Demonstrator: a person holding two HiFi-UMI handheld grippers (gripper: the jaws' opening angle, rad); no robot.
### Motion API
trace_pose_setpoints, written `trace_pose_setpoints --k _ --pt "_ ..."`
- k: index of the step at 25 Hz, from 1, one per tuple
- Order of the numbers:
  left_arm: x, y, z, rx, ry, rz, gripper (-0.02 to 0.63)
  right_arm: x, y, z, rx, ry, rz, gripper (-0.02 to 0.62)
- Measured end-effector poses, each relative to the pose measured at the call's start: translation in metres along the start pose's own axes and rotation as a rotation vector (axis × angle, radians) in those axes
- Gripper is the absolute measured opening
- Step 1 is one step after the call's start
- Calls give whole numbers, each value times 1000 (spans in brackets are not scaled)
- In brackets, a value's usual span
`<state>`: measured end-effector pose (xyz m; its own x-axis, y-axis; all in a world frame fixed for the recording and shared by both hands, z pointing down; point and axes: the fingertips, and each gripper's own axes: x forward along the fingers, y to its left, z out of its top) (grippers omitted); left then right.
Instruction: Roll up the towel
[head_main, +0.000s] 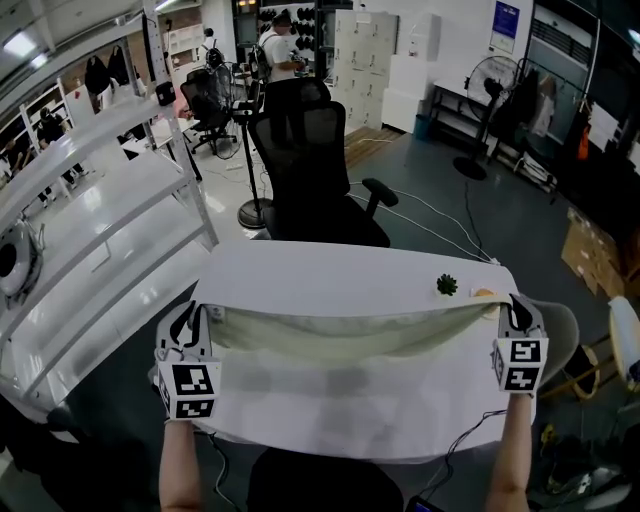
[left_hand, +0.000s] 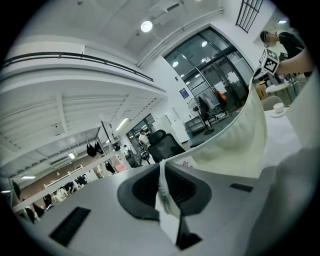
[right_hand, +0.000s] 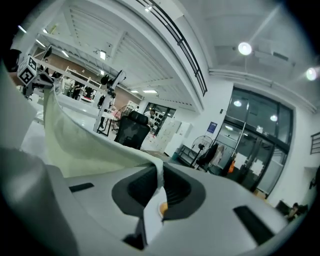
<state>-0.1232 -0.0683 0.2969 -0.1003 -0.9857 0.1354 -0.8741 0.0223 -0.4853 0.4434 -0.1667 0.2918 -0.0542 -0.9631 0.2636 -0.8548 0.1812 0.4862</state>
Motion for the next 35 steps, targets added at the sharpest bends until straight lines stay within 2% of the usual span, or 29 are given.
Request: trace_pose_setpoints --k 4,10,15,18,26,35 --pt "-8 -11 15 35 -26 -79 41 1 -22 6 -18 -1 -64 26" --pt "-20 -42 20 98 -8 -226 41 12 -49 5 27 3 -118 26" --pt "-37 -74 12 88 36 -416 40 32 -44 11 -16 29 -122 26" --pt "-42 -85 -4 73 83 -481 40 55 -27 16 -27 42 -88 26" --pt "-25 -78 -59 41 216 -460 40 124 38 27 -63 78 22 26" --pt "5 -65 -113 -19 330 -443 40 202 103 37 -152 142 124 28"
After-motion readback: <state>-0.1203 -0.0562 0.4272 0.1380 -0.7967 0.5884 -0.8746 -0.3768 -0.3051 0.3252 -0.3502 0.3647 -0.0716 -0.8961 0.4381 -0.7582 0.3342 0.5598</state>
